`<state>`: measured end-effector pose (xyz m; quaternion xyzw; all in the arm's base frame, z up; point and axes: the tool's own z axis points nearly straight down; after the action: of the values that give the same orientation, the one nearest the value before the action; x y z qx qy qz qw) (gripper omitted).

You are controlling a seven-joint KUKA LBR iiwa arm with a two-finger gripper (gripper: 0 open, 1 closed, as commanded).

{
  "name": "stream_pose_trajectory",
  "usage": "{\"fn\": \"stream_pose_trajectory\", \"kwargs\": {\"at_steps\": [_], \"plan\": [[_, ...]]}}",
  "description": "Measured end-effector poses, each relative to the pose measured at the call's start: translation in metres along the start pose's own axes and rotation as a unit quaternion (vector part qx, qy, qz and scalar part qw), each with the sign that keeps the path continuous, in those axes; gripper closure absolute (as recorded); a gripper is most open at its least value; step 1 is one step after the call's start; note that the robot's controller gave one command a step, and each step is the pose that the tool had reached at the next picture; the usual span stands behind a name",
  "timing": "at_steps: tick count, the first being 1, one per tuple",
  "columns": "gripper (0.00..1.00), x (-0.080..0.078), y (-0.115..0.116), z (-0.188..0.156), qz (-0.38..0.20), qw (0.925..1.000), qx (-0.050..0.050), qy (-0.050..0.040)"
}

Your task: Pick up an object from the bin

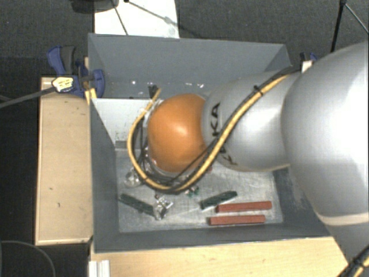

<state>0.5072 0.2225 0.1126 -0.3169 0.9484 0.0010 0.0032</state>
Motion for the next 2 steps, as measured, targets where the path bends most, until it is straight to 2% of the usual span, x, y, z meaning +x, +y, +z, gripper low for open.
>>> {"fn": "stream_pose_trajectory", "kwargs": {"at_steps": [1, 2], "plan": [[1.0, -0.0166, 0.0054, 0.0379, 0.023, 0.9997, 0.0, 0.0015], [1.0, -0.0165, 0.0053, 0.0378, 0.024, 0.9997, 0.0, 0.0015]]}}
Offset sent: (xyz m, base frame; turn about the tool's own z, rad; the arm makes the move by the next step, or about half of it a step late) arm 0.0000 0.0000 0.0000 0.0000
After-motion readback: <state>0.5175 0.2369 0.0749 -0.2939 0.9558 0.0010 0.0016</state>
